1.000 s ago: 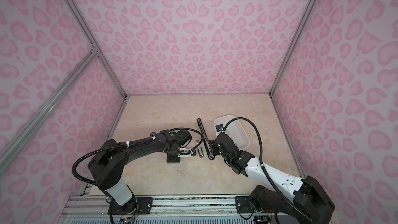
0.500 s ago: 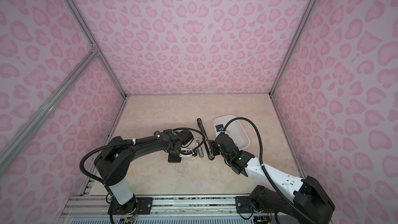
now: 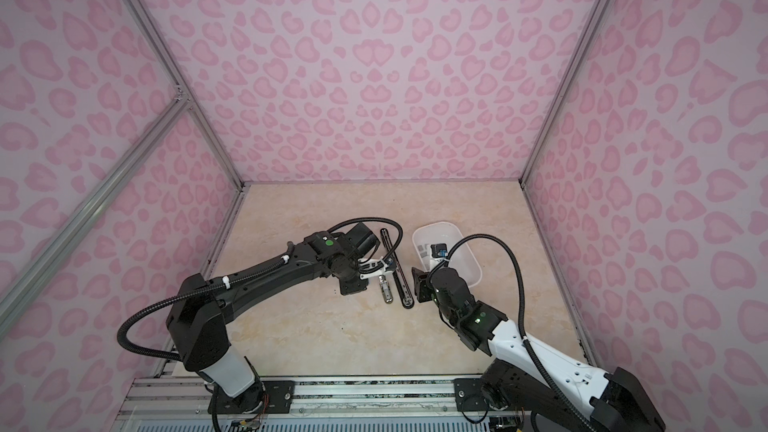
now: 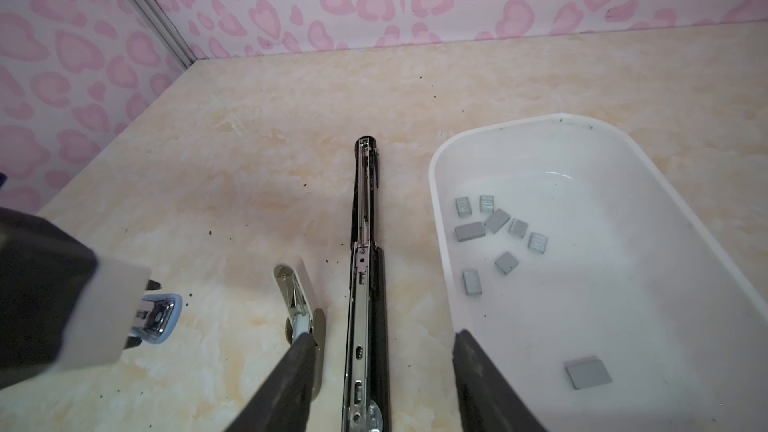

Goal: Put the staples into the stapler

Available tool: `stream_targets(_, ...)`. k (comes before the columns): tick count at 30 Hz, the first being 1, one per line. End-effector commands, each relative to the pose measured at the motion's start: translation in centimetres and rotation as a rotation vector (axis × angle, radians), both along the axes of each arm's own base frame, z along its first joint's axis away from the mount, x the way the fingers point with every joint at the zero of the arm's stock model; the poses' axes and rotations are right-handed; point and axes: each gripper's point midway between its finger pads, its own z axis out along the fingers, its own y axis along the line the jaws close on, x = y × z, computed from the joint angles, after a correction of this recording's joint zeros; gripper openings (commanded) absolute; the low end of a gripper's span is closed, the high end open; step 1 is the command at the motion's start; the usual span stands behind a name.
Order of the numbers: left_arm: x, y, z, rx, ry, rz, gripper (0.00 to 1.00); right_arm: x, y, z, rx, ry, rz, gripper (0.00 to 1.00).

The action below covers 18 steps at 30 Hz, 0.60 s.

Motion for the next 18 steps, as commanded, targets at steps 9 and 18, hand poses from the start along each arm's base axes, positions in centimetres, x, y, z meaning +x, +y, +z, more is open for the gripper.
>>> stream_targets(9, -1.2, -1.7, 3.3, -0.48, -0.061, 0.21, 0.04, -1.2, 0.1, 3.5, 0.168, -0.146, 0.057, 0.56)
stream_targets(18, -3.3, -1.2, 4.3, -0.71, -0.19, 0.132, 0.04, -3.1, 6.7, 3.5, 0.253, -0.09, 0.393, 0.49)
